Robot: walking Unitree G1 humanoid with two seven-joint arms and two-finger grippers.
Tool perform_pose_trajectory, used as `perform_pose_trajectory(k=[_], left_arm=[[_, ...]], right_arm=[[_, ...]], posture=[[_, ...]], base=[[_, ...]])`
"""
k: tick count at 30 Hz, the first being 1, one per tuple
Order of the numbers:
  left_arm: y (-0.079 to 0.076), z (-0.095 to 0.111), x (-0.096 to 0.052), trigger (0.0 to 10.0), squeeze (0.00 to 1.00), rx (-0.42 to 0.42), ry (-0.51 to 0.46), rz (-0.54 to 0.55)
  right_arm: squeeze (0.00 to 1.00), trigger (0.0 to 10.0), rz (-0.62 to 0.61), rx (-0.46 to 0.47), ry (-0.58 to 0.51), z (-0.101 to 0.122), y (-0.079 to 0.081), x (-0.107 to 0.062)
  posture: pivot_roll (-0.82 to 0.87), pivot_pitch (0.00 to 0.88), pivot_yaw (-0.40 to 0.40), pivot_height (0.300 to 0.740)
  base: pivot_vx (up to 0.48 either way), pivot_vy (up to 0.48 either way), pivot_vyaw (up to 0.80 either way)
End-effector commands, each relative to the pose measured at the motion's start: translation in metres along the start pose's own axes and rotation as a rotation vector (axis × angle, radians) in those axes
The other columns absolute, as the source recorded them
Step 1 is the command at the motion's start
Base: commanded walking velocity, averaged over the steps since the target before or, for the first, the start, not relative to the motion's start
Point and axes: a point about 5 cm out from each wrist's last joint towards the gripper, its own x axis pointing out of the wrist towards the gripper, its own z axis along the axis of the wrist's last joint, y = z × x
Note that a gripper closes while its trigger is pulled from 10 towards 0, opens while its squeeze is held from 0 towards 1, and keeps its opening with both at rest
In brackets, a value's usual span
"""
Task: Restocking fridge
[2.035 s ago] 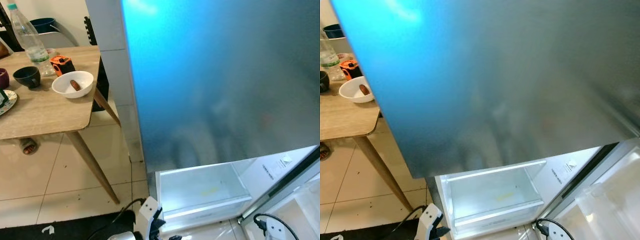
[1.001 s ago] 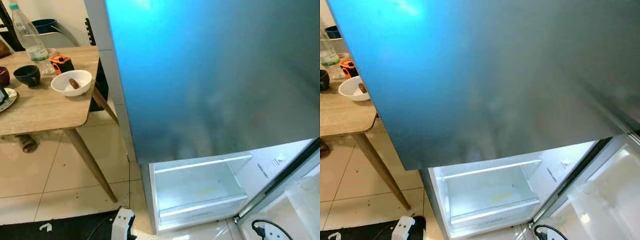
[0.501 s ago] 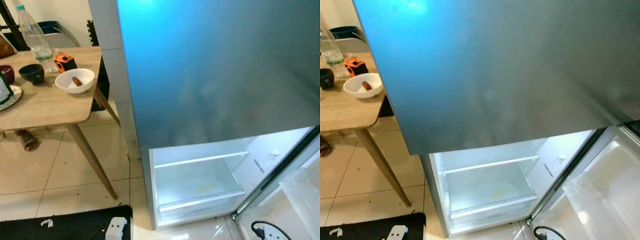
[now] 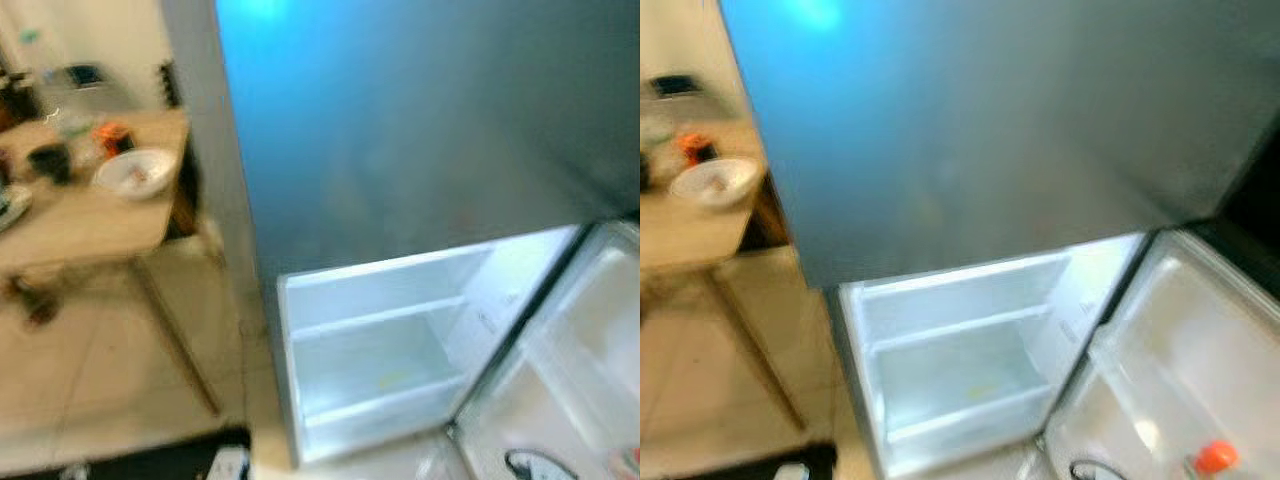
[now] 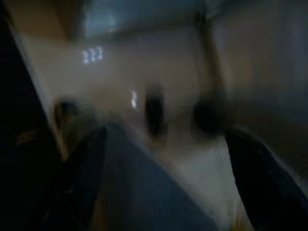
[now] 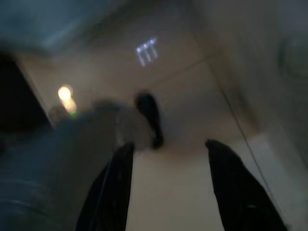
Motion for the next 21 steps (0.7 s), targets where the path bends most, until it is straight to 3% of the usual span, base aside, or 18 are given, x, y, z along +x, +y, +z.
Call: perform_pose_trajectory(k=[1, 4, 8, 10, 21], left_arm=[[0.0012, -0.0172, -0.0043, 10.0, 0.00, -0.026, 0.061, 0.011], [0.0008, -0.0172, -0.0040, 10.0, 0.00, -0.026, 0.061, 0.011], [-0.0001, -0.0176, -0.0035, 10.0, 0.00, -0.025, 0.063, 0.008], [-0.0009, -0.0183, -0.0031, 10.0, 0.00, -0.024, 0.066, 0.005], [-0.0008, -0.0177, -0.0026, 10.0, 0.00, -0.031, 0.059, 0.019]], right_arm=[[0.00, 10.0, 0.004, -0.010, -0.020, 0.0043, 0.0006, 0.0004], [0.00, 10.0, 0.005, -0.010, -0.020, 0.0044, 0.0007, 0.0005], [0.00, 10.0, 0.003, -0.011, -0.017, 0.0039, 0.0000, 0.0002], [0.00, 10.0, 0.002, -0.011, -0.016, 0.0038, -0.0003, 0.0002], [0.00, 10.0, 0.003, -0.017, -0.015, 0.0040, -0.0002, 0.0002]], posture=[[-0.07, 0.074, -0.043, 0.740], [-0.07, 0.074, -0.043, 0.740], [-0.07, 0.073, -0.044, 0.740], [-0.07, 0.073, -0.044, 0.740], [-0.07, 0.068, -0.045, 0.740]], base=[[0.000, 0.000, 0.00], [-0.480, 0.000, 0.00], [0.000, 0.000, 0.00], [-0.480, 0.000, 0.00], [0.000, 0.000, 0.00]])
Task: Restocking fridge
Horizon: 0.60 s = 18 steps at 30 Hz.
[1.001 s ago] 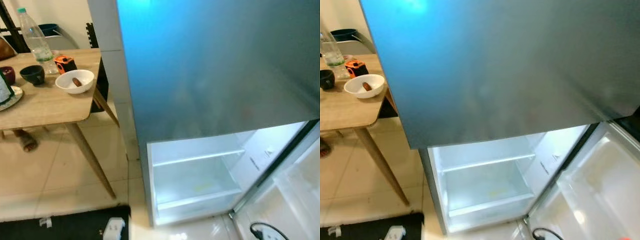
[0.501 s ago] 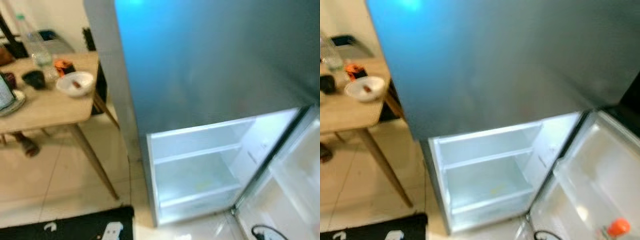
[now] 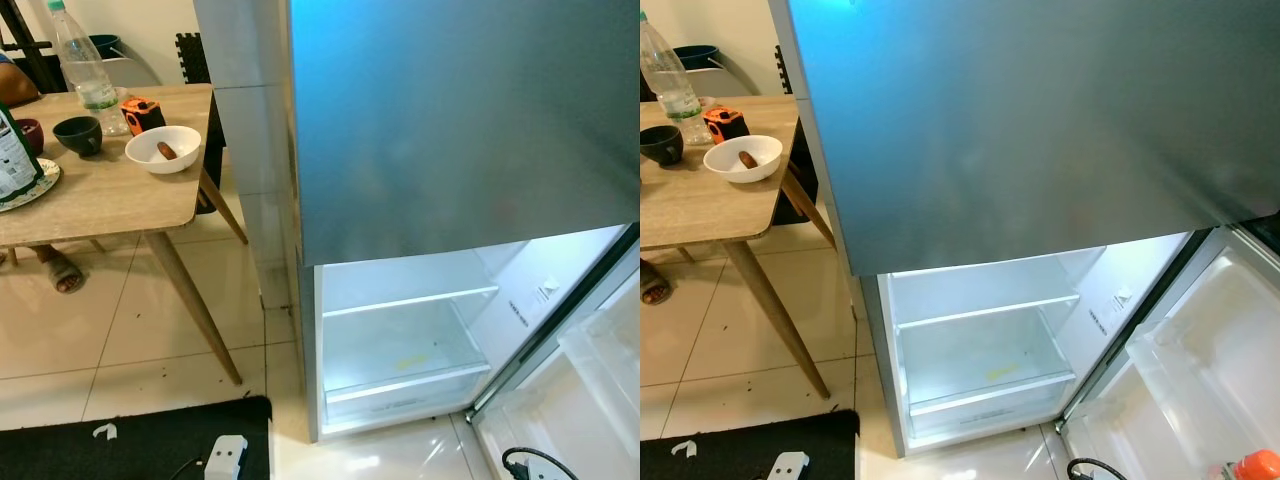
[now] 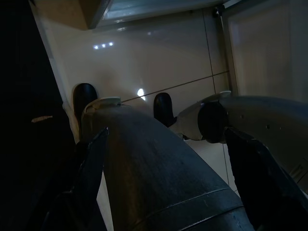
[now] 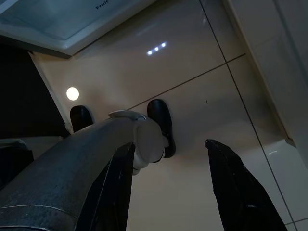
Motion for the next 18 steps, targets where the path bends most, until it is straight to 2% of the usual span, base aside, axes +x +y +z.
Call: perform_pose_trajectory(k=[1, 6, 9, 18], left_arm=[[-0.001, -0.013, -0.001, 10.0, 0.00, -0.025, 0.042, 0.011], [0.000, -0.012, -0.001, 10.0, 0.00, -0.015, 0.041, 0.031], [0.002, -0.017, -0.002, 10.0, 0.00, -0.029, 0.061, 0.085], [0.003, -0.031, -0.006, 10.0, 0.00, -0.078, 0.097, 0.130]], right_arm=[[0.00, 10.0, -0.006, -0.011, 0.008, -0.002, -0.002, -0.001], [0.00, 10.0, -0.006, -0.013, 0.007, -0.001, -0.002, -0.001], [0.00, 10.0, -0.006, -0.018, 0.007, 0.000, -0.001, 0.000], [0.00, 10.0, 0.000, -0.022, 0.006, 0.002, 0.002, 0.001]], posture=[[-0.07, 0.068, -0.045, 0.740], [-0.07, 0.067, -0.045, 0.740], [-0.07, 0.063, -0.045, 0.740], [-0.07, 0.063, -0.047, 0.740]], base=[[0.000, 0.000, 0.00], [0.000, 0.000, 0.00], [0.000, 0.000, 0.00], [-0.371, 0.000, 0.00]])
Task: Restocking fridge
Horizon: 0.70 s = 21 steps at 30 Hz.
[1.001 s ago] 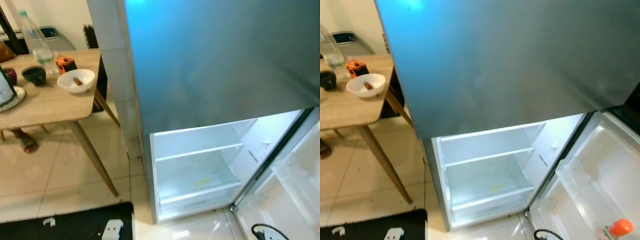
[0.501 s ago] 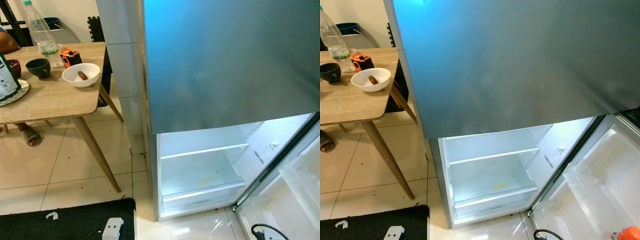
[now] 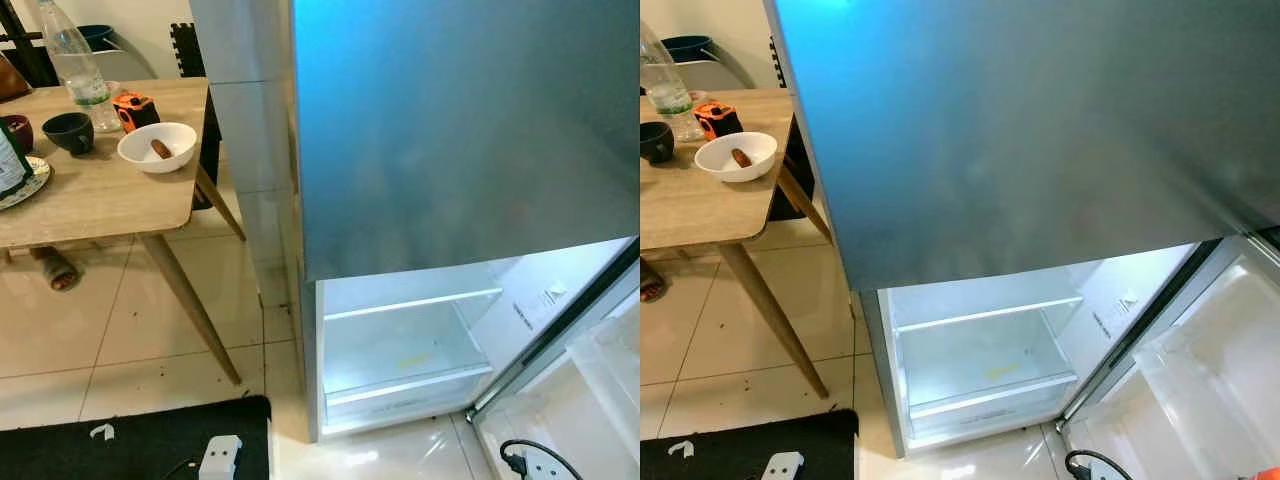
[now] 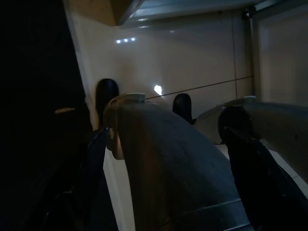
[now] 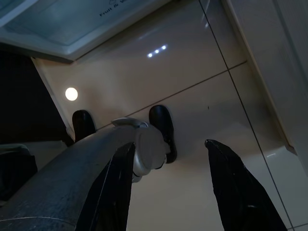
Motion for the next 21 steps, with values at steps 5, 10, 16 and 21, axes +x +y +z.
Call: perform_pose_trajectory(k=[5, 10, 16, 21], left_arm=[[-0.0004, -0.0262, -0.0042, 10.0, 0.00, -0.041, 0.089, 0.025], [0.0002, -0.0281, -0.0049, 10.0, 0.00, -0.044, 0.095, 0.030], [0.0004, -0.0266, -0.0045, 10.0, 0.00, -0.045, 0.092, 0.032], [-0.0004, -0.0247, -0.0036, 10.0, 0.00, -0.044, 0.088, 0.031]], right_arm=[[0.00, 10.0, -0.005, -0.015, 0.026, -0.0069, -0.0008, -0.0012], [0.00, 10.0, -0.006, -0.014, 0.030, -0.0083, -0.0013, -0.0015], [0.00, 10.0, -0.006, -0.015, 0.031, -0.0085, -0.0016, -0.0016], [0.00, 10.0, -0.006, -0.015, 0.030, -0.0082, -0.0013, -0.0015]], posture=[[-0.06, 0.063, -0.047, 0.740], [-0.06, 0.064, -0.045, 0.740], [-0.07, 0.063, -0.046, 0.740], [-0.07, 0.064, -0.046, 0.740]], base=[[-0.414, 0.000, 0.00], [-0.415, 0.000, 0.00], [-0.412, 0.000, 0.00], [-0.412, 0.000, 0.00]])
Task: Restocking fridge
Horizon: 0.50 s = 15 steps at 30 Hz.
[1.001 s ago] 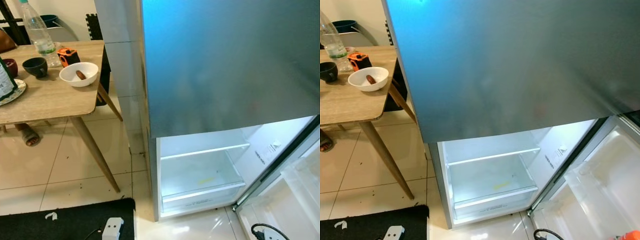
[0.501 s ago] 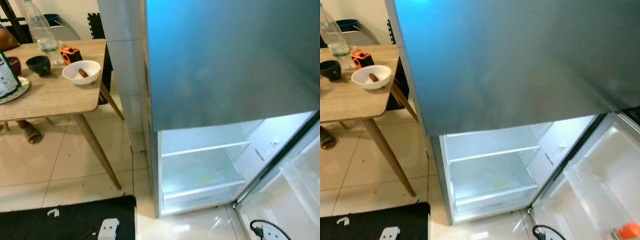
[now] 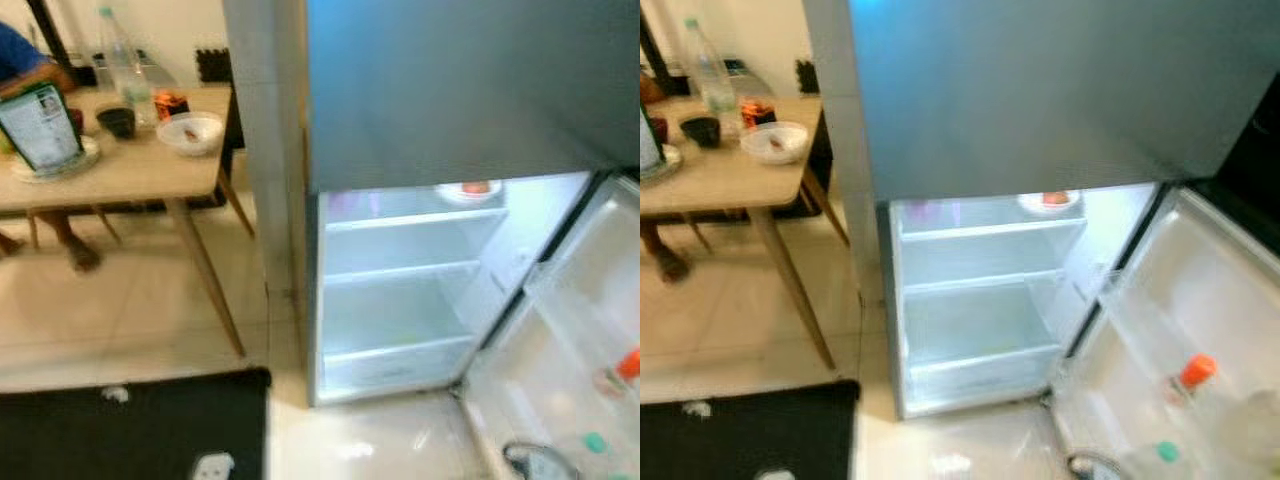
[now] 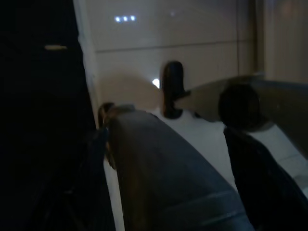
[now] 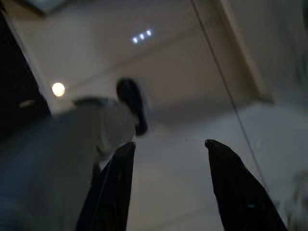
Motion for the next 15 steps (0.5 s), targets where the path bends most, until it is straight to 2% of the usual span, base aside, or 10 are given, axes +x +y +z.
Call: perform_pose_trajectory(k=[1, 15], left_arm=[[-0.0027, -0.0150, -0.0010, 10.0, 0.00, -0.015, 0.056, -0.007], [-0.0029, -0.0121, -0.0004, 10.0, 0.00, -0.013, 0.042, -0.008]], right_arm=[[0.00, 10.0, 0.003, -0.010, -0.017, 0.0069, 0.0014, 0.0012], [0.00, 10.0, 0.004, -0.011, -0.015, 0.0059, 0.0018, 0.0012]], posture=[[-0.07, 0.064, -0.046, 0.740], [-0.07, 0.065, -0.045, 0.740]], base=[[-0.409, 0.000, 0.00], [-0.344, 0.000, 0.00]])
